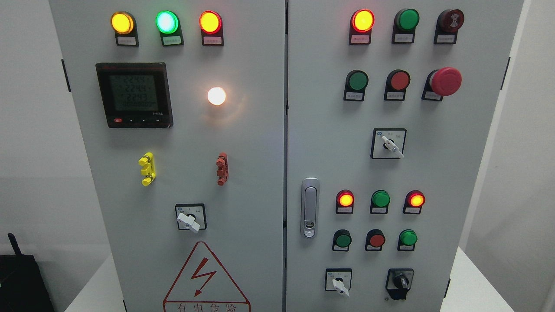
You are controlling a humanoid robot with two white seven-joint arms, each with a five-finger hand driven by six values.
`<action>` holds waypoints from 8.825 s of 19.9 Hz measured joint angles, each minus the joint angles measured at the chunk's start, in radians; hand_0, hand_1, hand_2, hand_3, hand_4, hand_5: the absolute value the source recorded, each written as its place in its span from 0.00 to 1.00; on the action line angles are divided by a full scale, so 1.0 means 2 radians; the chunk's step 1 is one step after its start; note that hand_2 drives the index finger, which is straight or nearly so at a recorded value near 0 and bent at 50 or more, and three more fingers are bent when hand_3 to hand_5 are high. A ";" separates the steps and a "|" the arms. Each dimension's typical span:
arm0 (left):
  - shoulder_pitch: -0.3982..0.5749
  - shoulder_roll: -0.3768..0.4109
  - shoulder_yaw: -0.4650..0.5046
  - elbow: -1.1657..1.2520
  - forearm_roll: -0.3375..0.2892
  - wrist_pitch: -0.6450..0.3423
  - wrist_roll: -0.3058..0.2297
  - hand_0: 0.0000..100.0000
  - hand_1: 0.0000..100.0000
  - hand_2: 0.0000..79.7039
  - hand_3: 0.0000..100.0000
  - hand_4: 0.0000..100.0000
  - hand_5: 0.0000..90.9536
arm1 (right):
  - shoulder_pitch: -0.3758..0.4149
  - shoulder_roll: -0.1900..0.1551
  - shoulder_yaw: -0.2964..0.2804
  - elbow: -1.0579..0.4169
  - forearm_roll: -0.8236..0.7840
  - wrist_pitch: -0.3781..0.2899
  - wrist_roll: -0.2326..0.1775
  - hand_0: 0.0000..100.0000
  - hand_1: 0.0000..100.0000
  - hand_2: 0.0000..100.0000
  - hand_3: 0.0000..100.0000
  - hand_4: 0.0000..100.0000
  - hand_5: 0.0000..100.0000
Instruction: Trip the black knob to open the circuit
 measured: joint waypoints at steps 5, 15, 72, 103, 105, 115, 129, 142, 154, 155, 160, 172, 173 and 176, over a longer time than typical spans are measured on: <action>0.000 0.000 0.000 0.000 0.000 0.000 0.000 0.12 0.39 0.00 0.00 0.00 0.00 | 0.000 0.000 0.011 -0.033 -0.001 -0.017 -0.010 0.00 0.03 0.00 0.99 0.87 0.88; 0.000 0.000 0.000 0.000 0.000 0.000 0.000 0.12 0.39 0.00 0.00 0.00 0.00 | 0.000 0.000 0.011 -0.136 -0.003 -0.002 -0.015 0.00 0.01 0.00 1.00 0.91 0.93; 0.000 0.000 0.000 0.000 0.000 0.000 0.000 0.12 0.39 0.00 0.00 0.00 0.00 | -0.100 0.000 0.017 -0.478 -0.053 0.260 -0.017 0.00 0.00 0.08 1.00 1.00 1.00; 0.000 0.000 0.000 0.000 0.000 0.000 0.000 0.12 0.39 0.00 0.00 0.00 0.00 | -0.113 0.001 0.044 -0.479 -0.054 0.273 -0.028 0.00 0.00 0.10 1.00 1.00 1.00; 0.000 0.000 0.000 0.000 0.000 0.000 0.000 0.12 0.39 0.00 0.00 0.00 0.00 | -0.112 0.001 0.047 -0.479 -0.054 0.273 -0.031 0.00 0.00 0.10 1.00 1.00 1.00; 0.000 0.000 0.000 0.000 0.000 0.000 0.000 0.12 0.39 0.00 0.00 0.00 0.00 | -0.112 0.001 0.054 -0.481 -0.054 0.273 -0.039 0.00 0.00 0.11 1.00 1.00 1.00; 0.000 0.000 0.000 0.000 0.000 0.000 0.000 0.12 0.39 0.00 0.00 0.00 0.00 | -0.112 0.005 0.058 -0.482 -0.057 0.274 -0.041 0.00 0.00 0.11 1.00 1.00 1.00; 0.000 0.000 0.000 0.000 0.000 0.000 0.000 0.12 0.39 0.00 0.00 0.00 0.00 | -0.112 0.006 0.063 -0.484 -0.058 0.276 -0.043 0.00 0.00 0.12 1.00 1.00 1.00; 0.000 0.000 0.000 0.000 0.000 0.000 0.000 0.12 0.39 0.00 0.00 0.00 0.00 | -0.113 0.006 0.077 -0.488 -0.073 0.280 -0.058 0.00 0.00 0.12 1.00 1.00 1.00; 0.000 0.000 0.000 0.000 0.000 0.000 0.000 0.12 0.39 0.00 0.00 0.00 0.00 | -0.113 0.006 0.078 -0.489 -0.073 0.281 -0.059 0.00 0.00 0.12 1.00 1.00 1.00; 0.000 0.000 0.000 0.000 0.000 0.000 0.000 0.12 0.39 0.00 0.00 0.00 0.00 | -0.113 0.006 0.080 -0.489 -0.076 0.282 -0.061 0.00 0.00 0.12 1.00 1.00 1.00; 0.000 0.000 0.000 0.000 0.000 0.000 0.000 0.12 0.39 0.00 0.00 0.00 0.00 | -0.113 0.006 0.085 -0.493 -0.077 0.284 -0.064 0.00 0.00 0.12 1.00 1.00 1.00; 0.000 0.000 0.000 0.000 0.000 0.000 0.000 0.12 0.39 0.00 0.00 0.00 0.00 | -0.113 0.006 0.086 -0.493 -0.077 0.284 -0.064 0.00 0.00 0.12 1.00 1.00 1.00; 0.000 0.000 0.000 0.000 0.000 0.000 0.000 0.12 0.39 0.00 0.00 0.00 0.00 | -0.113 0.006 0.086 -0.493 -0.077 0.284 -0.065 0.00 0.00 0.12 1.00 1.00 1.00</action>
